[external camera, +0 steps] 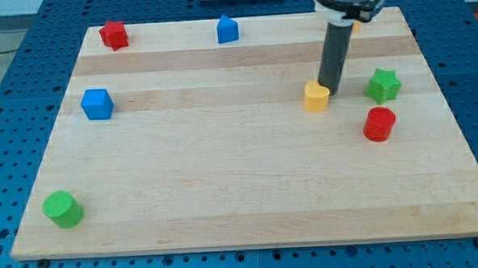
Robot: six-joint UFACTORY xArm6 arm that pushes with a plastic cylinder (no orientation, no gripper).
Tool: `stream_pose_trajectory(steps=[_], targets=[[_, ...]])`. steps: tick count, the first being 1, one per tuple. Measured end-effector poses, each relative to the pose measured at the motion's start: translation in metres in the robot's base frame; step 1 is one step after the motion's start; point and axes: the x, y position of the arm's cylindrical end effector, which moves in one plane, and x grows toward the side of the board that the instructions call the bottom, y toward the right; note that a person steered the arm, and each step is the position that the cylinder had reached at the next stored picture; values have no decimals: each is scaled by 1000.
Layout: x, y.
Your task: Move the yellow heart to the bottom center of the board
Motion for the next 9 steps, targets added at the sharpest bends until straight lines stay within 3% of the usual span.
stream_pose_trajectory(steps=[3,6,9], targets=[[53,-55],[44,-93],[101,-107]])
